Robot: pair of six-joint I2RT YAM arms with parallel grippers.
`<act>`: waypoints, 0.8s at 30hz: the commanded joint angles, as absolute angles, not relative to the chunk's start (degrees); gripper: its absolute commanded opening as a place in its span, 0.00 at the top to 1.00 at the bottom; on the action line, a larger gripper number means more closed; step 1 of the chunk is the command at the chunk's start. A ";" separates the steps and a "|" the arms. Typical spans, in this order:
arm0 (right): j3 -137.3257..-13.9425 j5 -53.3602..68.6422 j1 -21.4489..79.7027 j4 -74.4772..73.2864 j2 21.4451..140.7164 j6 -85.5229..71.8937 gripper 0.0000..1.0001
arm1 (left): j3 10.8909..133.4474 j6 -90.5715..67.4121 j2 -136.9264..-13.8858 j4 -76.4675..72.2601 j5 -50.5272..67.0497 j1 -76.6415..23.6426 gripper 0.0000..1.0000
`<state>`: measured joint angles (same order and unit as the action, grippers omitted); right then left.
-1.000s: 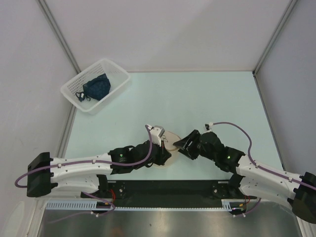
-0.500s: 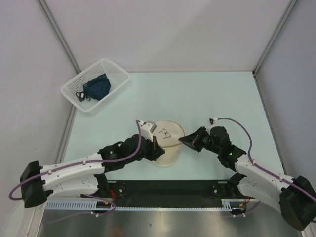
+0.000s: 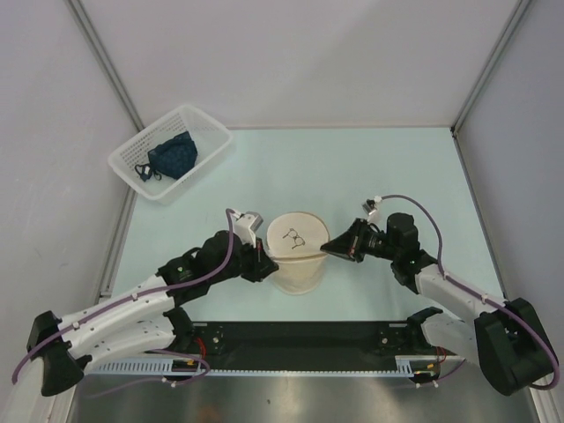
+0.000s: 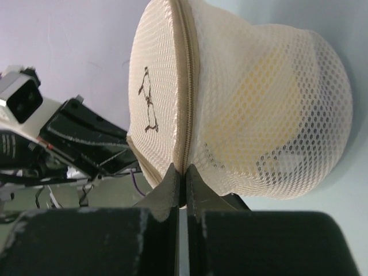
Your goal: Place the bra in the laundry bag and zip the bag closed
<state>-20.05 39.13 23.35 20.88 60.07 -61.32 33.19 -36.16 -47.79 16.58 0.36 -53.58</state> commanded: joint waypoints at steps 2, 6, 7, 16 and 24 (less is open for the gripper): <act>-22.50 43.85 18.55 23.20 62.58 -51.77 1.00 | 33.40 -31.91 -44.65 24.96 -2.29 -47.29 1.00; -23.73 45.53 18.19 25.14 63.10 -49.93 1.00 | 33.22 -30.06 -42.72 23.73 -1.14 -46.41 1.00; -24.08 45.96 18.28 25.57 63.11 -49.75 1.00 | 33.22 -30.32 -42.45 23.82 -0.97 -46.23 1.00; -27.86 46.14 18.11 19.16 59.42 -42.46 1.00 | 29.88 -33.57 -38.33 19.07 2.90 -46.05 1.00; -27.07 48.16 18.11 20.56 59.85 -41.66 1.00 | 33.39 -34.45 -30.24 20.92 1.14 -45.62 0.33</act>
